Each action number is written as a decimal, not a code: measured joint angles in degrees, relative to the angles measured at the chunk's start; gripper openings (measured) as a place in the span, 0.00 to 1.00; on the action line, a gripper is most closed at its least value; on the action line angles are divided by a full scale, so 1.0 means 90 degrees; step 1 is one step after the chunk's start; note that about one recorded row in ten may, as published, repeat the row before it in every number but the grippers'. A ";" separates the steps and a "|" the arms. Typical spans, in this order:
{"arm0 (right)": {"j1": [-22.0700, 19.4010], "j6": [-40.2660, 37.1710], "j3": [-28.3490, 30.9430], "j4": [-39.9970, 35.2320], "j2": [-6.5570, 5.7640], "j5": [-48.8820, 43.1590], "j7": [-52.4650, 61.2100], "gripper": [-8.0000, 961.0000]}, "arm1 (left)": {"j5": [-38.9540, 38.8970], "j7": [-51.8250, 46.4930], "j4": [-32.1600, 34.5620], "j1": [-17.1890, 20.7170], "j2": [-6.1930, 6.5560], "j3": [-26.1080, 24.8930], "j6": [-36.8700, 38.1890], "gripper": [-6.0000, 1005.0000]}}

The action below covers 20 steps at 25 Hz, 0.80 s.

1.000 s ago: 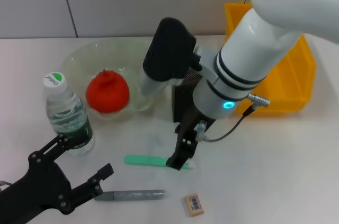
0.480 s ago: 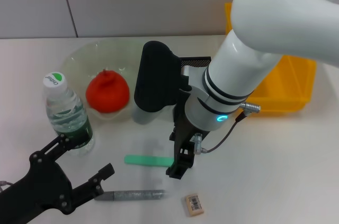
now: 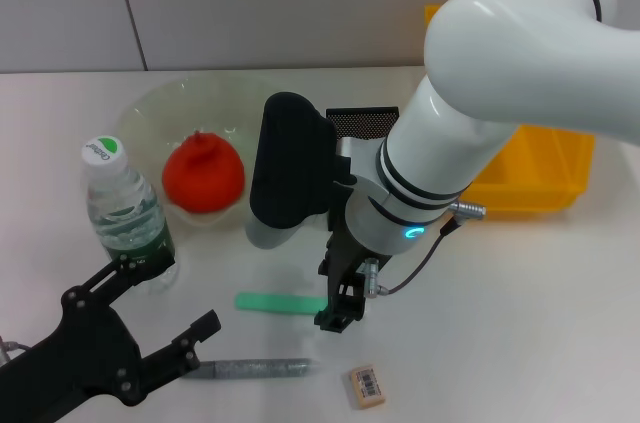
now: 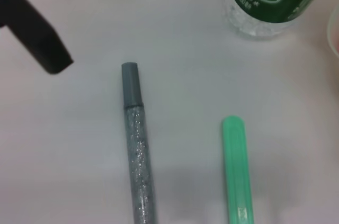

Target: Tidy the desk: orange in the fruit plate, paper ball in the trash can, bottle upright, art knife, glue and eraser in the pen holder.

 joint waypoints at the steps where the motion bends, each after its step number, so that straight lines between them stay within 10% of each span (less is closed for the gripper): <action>1: -0.0004 0.0022 -0.0002 -0.0003 0.0000 0.0000 0.0001 0.78 | 0.0000 0.0000 0.0000 0.0000 0.0000 0.0000 0.0000 0.81; 14: -0.0043 0.0172 -0.0038 -0.0167 0.0002 0.0000 -0.0024 0.34 | 0.0000 -0.0007 -0.0010 -0.0039 -0.0005 0.0086 -0.0027 0.81; 20: -0.0031 0.0222 -0.0208 -0.0217 0.0006 0.0002 -0.0022 0.34 | 0.0000 -0.0010 -0.0012 -0.0061 -0.0009 0.0090 -0.0058 0.81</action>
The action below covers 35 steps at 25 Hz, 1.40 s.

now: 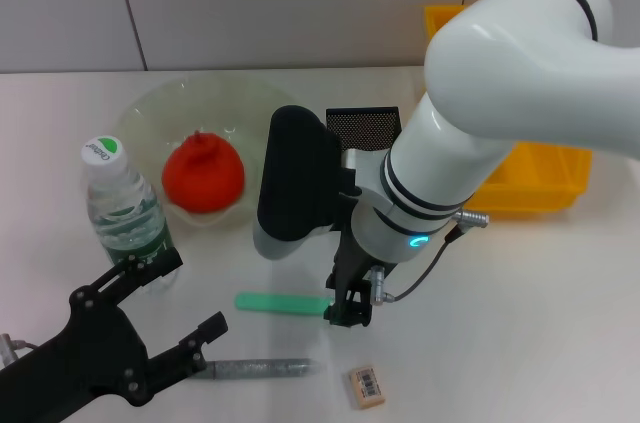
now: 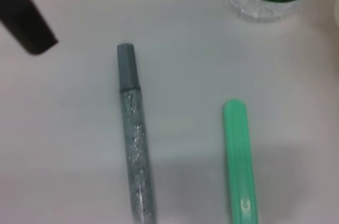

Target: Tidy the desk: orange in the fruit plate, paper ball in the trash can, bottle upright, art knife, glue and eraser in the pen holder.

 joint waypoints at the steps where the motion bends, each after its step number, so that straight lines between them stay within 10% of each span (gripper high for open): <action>1: 0.0008 0.0003 -0.0031 -0.0017 0.0001 0.0008 0.0005 0.34 | 0.0000 0.0000 -0.0002 -0.0003 0.0000 0.0000 -0.0009 0.81; 35: 0.0086 0.0262 -0.0125 -0.0419 0.0003 0.0070 -0.0033 0.18 | 0.0000 0.0010 -0.0066 -0.0035 -0.0001 -0.0003 -0.0016 0.81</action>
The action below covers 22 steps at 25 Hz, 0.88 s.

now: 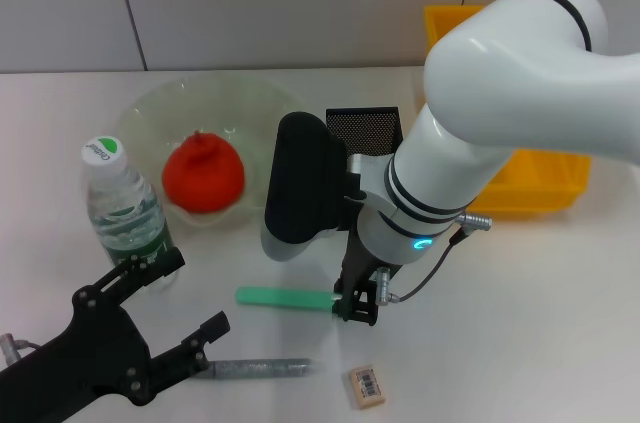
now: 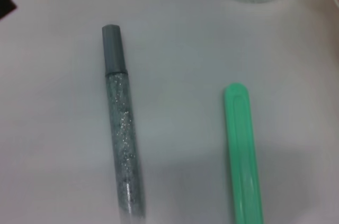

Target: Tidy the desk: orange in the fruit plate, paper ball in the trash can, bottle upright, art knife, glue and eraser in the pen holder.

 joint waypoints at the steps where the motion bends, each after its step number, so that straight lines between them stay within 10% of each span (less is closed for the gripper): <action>1: 0.0000 -0.0004 0.0000 -0.0003 0.0000 0.0002 0.0000 0.17 | 0.0000 0.0000 0.0000 0.0000 0.0000 0.0000 0.0000 0.81; 22: -0.0101 -0.0352 0.0226 0.0244 -0.0039 -0.0006 0.0037 0.17 | 0.0000 0.0027 0.0000 0.0000 0.0000 0.0000 0.0024 0.81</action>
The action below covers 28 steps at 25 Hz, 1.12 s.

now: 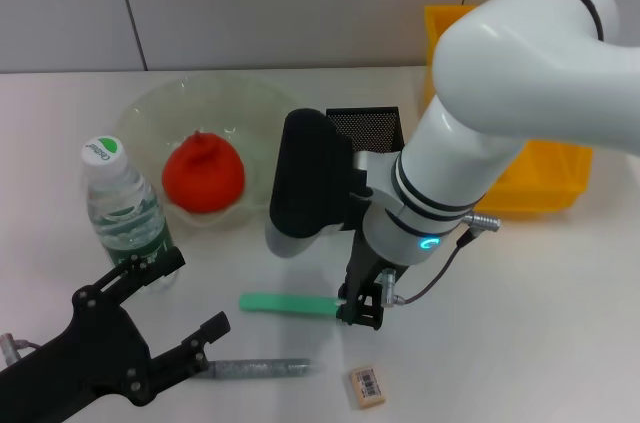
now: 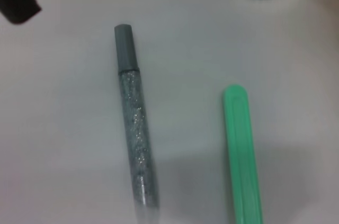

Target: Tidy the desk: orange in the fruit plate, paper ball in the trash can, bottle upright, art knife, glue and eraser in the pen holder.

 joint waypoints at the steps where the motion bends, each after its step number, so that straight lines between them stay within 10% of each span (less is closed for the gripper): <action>1: -0.0018 -0.0023 0.0071 0.0022 -0.0002 -0.0012 -0.0002 0.17 | 0.0000 0.0002 0.0000 0.0000 0.0000 0.0000 0.0000 0.81; 12: -0.0157 -0.0537 0.0845 0.0485 -0.0029 -0.0417 -0.0063 0.17 | 0.0000 0.0012 0.0000 -0.0010 0.0000 0.0000 0.0012 0.81; 28: -0.1164 -0.2220 0.1503 0.3530 -0.0035 -0.1885 -0.0729 0.17 | -0.0028 0.0023 -0.0070 -0.0001 -0.0029 0.0000 0.0102 0.81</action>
